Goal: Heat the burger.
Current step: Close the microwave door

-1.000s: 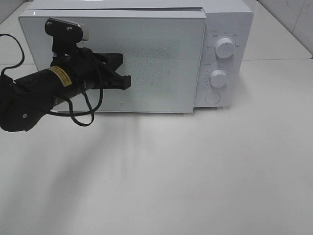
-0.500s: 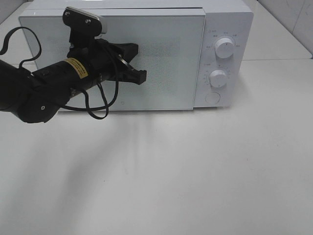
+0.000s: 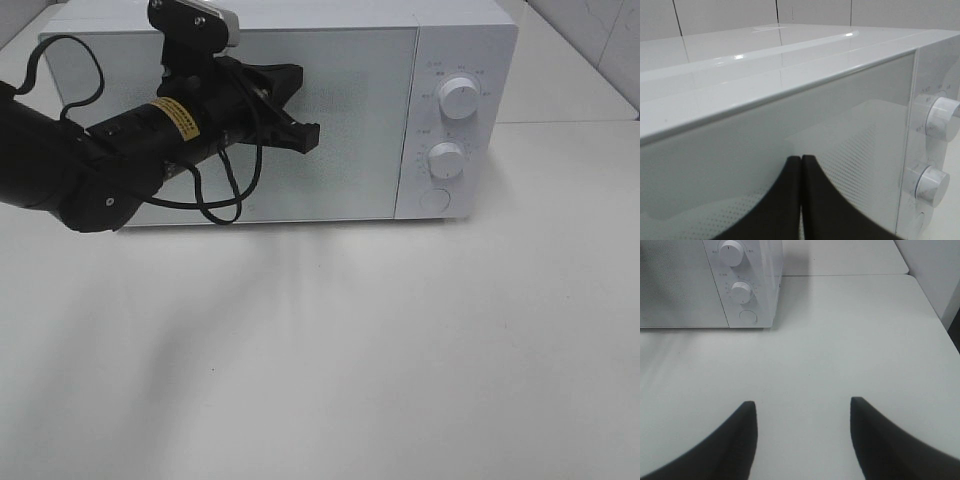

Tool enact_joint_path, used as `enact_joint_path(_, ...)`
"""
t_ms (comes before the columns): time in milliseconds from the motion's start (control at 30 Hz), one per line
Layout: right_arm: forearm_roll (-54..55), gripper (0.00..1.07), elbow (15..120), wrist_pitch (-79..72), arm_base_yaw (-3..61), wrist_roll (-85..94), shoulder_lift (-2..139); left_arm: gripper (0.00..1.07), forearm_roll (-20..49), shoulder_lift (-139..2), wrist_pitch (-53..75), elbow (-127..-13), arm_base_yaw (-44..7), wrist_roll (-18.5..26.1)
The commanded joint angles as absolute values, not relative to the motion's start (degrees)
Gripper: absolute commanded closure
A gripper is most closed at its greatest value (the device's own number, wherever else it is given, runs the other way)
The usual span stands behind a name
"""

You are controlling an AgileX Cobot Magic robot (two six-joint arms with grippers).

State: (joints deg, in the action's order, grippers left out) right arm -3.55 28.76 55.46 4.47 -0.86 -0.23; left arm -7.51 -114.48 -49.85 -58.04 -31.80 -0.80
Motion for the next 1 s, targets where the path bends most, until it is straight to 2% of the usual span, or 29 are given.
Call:
enact_joint_path(33,-3.5,0.51,28.36,55.18,4.18,-0.8,-1.72,1.07,5.84,-112.93,-49.1,-59.47,-31.74,0.34)
enact_joint_path(167,-3.5,0.51,28.36,55.18,4.18,-0.8,-1.72,1.07,6.36,-110.87,-49.1,-57.64,-33.4,3.5)
enact_joint_path(300,-3.5,0.51,28.36,55.18,4.18,-0.8,-1.72,1.07,7.91,-106.05,-49.05,-51.34,-37.36,7.68)
enact_joint_path(500,-3.5,0.51,28.36,55.18,4.18,-0.8,-1.72,1.07,11.17,-101.47,-48.59,-45.61,-40.85,8.77)
enact_joint_path(533,-3.5,0.51,28.36,55.18,4.18,-0.8,-1.72,1.07,13.01,-98.26,-47.15,-42.91,-42.86,9.51)
enact_joint_path(600,-3.5,0.51,28.36,55.18,4.18,-0.8,-1.72,1.07,13.92,-95.05,-42.57,-41.25,-43.95,9.68)
enact_joint_path(633,-3.5,0.51,28.36,55.18,4.18,-0.8,-1.72,1.07,13.87,-91.44,-35.18,-40.39,-44.4,9.68)
enact_joint_path(667,-3.5,0.51,28.36,55.18,4.18,-0.8,-1.72,1.07,13.87,-91.44,-35.18,-40.39,-44.4,9.68)
enact_joint_path(733,-3.5,0.51,28.36,55.18,4.18,-0.8,-1.72,1.07,14.15,-85.89,-20.63,-40.28,-44.4,9.45)
enact_joint_path(767,-3.5,0.51,28.36,55.18,4.18,-0.8,-1.72,1.07,14.15,-85.89,-20.63,-40.28,-44.4,9.45)
enact_joint_path(800,-3.5,0.51,28.36,55.18,4.18,-0.8,-1.72,1.07,15.07,-82.22,-12.15,-40.28,-44.4,9.4)
enact_joint_path(867,-3.5,0.51,28.36,55.18,4.18,-0.8,-1.72,1.07,15.64,-80.56,-8.25,-40.28,-44.35,9.4)
enact_joint_path(900,-3.5,0.51,28.36,55.18,4.18,-0.8,-1.72,1.01,16.62,-77.98,-1.89,-40.51,-44.18,9.11)
enact_joint_path(933,-3.5,0.51,28.36,55.18,4.18,-0.8,-1.72,1.01,16.62,-77.98,-1.89,-40.51,-44.18,9.11)
enact_joint_path(967,-3.5,0.51,28.36,55.18,4.18,-0.8,-1.72,0.95,16.84,-76.66,0.92,-40.57,-44.06,8.88)
enact_joint_path(1000,-3.5,0.51,28.36,55.18,4.18,-0.8,-1.72,0.73,17.13,-74.83,5.04,-40.57,-44.0,7.05)
